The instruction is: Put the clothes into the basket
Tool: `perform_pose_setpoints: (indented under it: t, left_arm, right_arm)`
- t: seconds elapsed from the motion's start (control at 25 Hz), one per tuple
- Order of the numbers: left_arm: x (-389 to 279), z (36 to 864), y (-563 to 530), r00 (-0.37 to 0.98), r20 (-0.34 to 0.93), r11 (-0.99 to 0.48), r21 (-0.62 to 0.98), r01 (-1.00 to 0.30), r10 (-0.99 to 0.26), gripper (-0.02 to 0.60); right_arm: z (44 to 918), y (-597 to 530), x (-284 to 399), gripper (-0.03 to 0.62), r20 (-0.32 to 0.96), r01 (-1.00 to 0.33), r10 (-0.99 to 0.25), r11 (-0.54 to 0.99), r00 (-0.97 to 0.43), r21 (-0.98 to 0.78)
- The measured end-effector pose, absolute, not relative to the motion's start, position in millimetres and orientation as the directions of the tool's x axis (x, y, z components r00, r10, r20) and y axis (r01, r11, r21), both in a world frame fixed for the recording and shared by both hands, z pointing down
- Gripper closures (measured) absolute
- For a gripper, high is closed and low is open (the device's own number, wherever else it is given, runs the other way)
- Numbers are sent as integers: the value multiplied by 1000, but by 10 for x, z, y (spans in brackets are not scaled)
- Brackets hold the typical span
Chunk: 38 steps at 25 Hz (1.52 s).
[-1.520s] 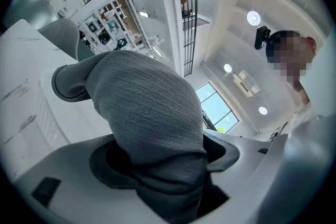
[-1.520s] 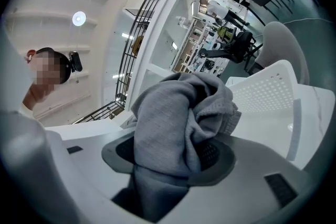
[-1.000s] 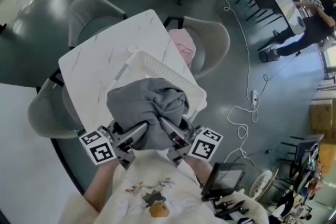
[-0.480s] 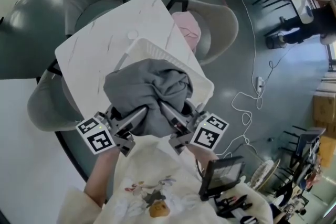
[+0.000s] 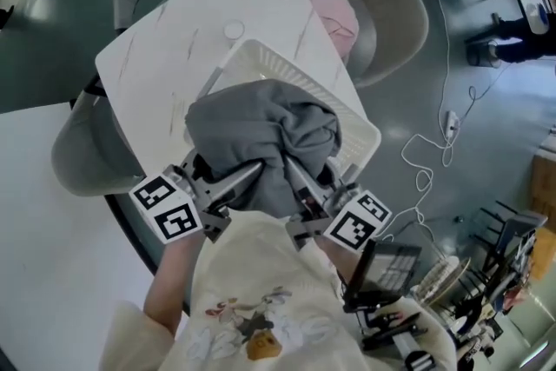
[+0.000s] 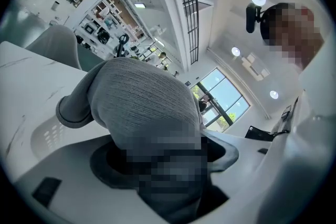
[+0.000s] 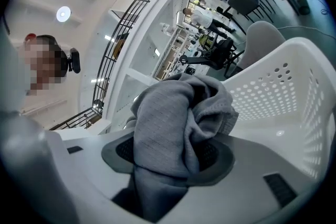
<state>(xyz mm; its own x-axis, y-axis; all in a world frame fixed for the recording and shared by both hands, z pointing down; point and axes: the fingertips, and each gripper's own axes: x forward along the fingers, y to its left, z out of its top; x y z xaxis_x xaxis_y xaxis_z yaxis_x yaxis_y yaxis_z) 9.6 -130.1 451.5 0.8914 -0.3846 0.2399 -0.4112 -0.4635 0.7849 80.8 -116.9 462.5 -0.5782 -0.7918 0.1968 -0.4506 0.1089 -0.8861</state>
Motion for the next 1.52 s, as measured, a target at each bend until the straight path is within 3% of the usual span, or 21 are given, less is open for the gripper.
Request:
perform_pose_setpoints:
  t: [0.92, 1.52]
  left_arm:
    - [254, 4951, -1674, 803, 399, -486, 646, -588, -442, 264]
    - [391, 5397, -1774, 690, 599, -429, 541, -723, -407, 265]
  right_arm:
    - [5174, -1412, 1030, 361, 339, -530, -839, -72, -427, -845]
    - [5638, -1442, 1185, 364, 467, -513, -784, -226, -409, -828]
